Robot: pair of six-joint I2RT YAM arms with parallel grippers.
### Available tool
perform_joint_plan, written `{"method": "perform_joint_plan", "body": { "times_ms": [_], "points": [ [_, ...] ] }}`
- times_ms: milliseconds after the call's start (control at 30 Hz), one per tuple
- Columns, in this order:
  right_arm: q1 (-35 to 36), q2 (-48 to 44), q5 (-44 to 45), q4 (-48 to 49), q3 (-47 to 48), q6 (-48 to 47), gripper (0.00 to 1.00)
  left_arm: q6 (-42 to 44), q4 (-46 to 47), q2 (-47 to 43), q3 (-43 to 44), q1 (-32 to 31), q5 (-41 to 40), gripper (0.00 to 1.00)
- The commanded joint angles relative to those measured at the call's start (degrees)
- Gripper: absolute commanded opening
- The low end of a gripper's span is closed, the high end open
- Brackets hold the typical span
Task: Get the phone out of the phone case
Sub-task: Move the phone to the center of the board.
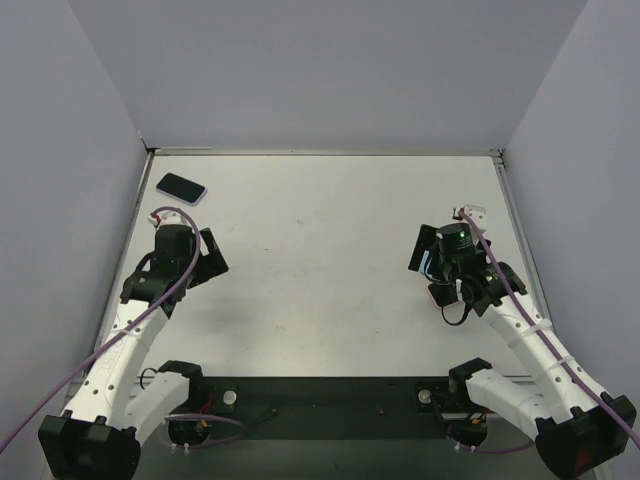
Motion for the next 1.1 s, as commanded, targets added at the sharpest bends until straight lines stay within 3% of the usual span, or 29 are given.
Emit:
{"method": "perform_joint_plan", "body": {
  "times_ms": [0, 200, 300, 433, 733, 1067],
  "points": [
    [0.4, -1.0, 1.6, -1.3, 1.5, -0.4, 1.0, 0.9, 0.5, -0.3, 1.1, 0.3, -1.3, 0.97],
    [0.4, -0.7, 0.7, -1.2, 2.0, -1.0, 1.0, -3.3, -2.4, 3.8, 3.9, 0.7, -5.4, 0.98],
    [0.4, -1.1, 0.7, -1.2, 1.5, -0.7, 1.0, -2.6, -3.2, 9.5, 7.7, 1.7, -2.9, 0.98],
    [0.4, -1.3, 0.3, -1.2, 1.1, 0.0, 1.0, -3.5, -5.6, 20.5, 16.6, 3.6, -5.2, 0.98],
    [0.5, -1.1, -1.2, 1.0, -0.1, 0.0, 1.0, -6.0, -17.4, 57.7, 52.5, 9.7, -9.3, 0.97],
    [1.2, 6.1, -6.0, 4.0, 1.3, 0.6, 1.0, -7.2, -30.2, 88.2, 93.7, 14.7, -6.3, 0.97]
  ]
}}
